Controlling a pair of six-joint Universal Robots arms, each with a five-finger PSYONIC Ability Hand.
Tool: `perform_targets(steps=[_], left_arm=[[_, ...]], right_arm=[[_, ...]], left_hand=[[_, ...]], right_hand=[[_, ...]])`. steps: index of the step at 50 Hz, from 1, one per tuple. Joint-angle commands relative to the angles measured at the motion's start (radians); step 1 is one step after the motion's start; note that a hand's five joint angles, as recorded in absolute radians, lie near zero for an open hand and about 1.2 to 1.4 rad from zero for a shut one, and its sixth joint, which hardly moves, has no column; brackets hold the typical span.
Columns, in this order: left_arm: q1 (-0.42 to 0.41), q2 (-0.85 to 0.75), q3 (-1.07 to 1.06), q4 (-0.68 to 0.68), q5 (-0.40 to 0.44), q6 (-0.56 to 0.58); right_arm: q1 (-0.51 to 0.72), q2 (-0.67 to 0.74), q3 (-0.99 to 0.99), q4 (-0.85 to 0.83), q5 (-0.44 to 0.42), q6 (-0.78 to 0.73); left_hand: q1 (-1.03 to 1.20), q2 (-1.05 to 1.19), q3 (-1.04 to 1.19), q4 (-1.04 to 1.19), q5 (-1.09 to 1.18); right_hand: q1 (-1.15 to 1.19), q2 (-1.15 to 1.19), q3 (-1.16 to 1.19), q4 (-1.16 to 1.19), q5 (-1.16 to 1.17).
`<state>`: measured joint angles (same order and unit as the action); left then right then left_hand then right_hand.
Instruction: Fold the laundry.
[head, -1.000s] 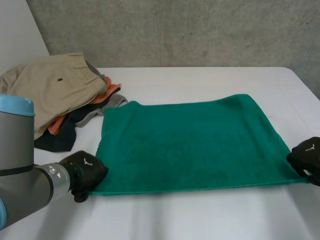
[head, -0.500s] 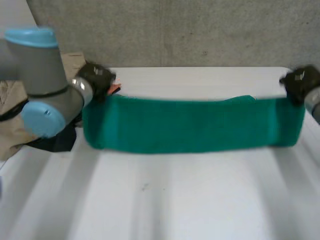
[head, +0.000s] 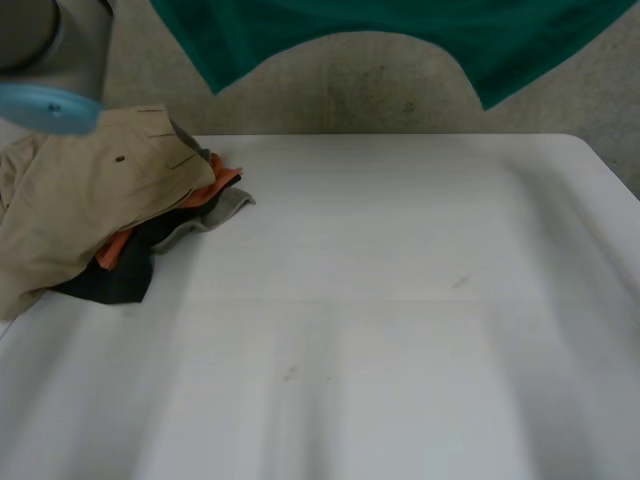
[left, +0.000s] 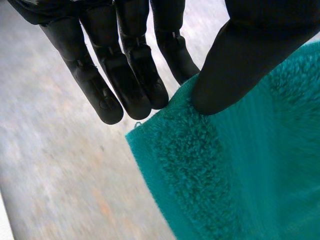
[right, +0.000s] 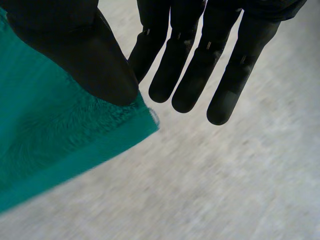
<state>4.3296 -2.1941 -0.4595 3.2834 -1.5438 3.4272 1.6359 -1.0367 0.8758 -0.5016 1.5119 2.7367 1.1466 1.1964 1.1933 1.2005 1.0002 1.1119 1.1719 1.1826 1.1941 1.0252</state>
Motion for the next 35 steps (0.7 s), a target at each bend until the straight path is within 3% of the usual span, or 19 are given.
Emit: perform_targets(steps=[1, 10, 19, 28, 32, 35], left_arm=[[-0.001, -0.01, -0.22, -0.005, 0.011, 0.015], [-0.004, -0.009, -0.522, -0.025, 0.056, 0.096], [-0.013, 0.118, -0.806, -0.154, 0.045, 0.228], [-0.067, 0.344, -1.037, -0.559, -0.022, 0.389], [-0.088, 0.418, -1.11, -0.668, -0.048, 0.419], [-0.11, 0.445, -1.133, -0.694, -0.039, 0.425]], right_arm=[[-0.007, 0.015, 0.138, 0.081, -0.047, -0.011], [-0.039, 0.024, 0.389, 0.167, -0.121, -0.06], [-0.116, -0.064, 0.598, 0.348, -0.151, -0.257], [-0.232, -0.275, 0.733, 0.75, -0.196, -0.581], [-0.286, -0.359, 0.795, 0.916, -0.219, -0.748], [-0.295, -0.399, 0.815, 0.92, -0.257, -0.824]], left_hand=[[0.25, 0.2, 0.203, 0.196, 0.221], [0.25, 0.2, 0.203, 0.196, 0.221], [0.25, 0.2, 0.203, 0.196, 0.221], [0.25, 0.2, 0.203, 0.196, 0.221], [0.25, 0.2, 0.203, 0.196, 0.221], [0.25, 0.2, 0.203, 0.196, 0.221]], right_hand=[[0.284, 0.224, 0.214, 0.202, 0.196], [0.284, 0.224, 0.214, 0.202, 0.196], [0.284, 0.224, 0.214, 0.202, 0.196], [0.284, 0.224, 0.214, 0.202, 0.196], [0.284, 0.224, 0.214, 0.202, 0.196], [0.284, 0.224, 0.214, 0.202, 0.196]])
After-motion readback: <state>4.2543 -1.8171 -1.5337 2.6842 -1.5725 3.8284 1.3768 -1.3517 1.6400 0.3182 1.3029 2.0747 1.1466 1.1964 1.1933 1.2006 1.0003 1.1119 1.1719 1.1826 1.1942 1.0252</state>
